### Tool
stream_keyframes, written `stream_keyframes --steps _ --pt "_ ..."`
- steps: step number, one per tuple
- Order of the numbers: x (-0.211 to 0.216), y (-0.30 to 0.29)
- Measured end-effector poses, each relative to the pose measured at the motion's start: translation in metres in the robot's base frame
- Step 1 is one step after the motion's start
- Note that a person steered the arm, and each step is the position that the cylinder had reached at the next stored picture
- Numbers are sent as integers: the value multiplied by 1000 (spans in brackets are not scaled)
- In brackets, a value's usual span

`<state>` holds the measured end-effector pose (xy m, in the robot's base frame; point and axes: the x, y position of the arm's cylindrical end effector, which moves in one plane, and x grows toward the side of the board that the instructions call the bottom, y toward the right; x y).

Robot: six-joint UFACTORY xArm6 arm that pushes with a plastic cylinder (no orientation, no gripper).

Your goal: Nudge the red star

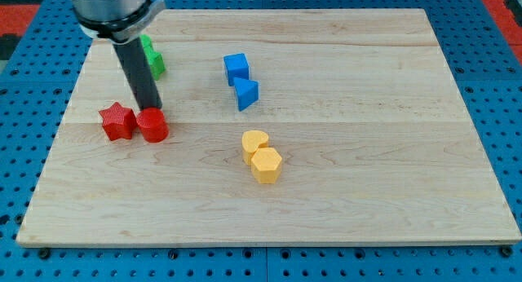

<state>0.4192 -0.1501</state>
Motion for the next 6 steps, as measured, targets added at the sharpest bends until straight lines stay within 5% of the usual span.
stream_keyframes --steps 3,6 --pt "-6 33" --pt "-10 -73"
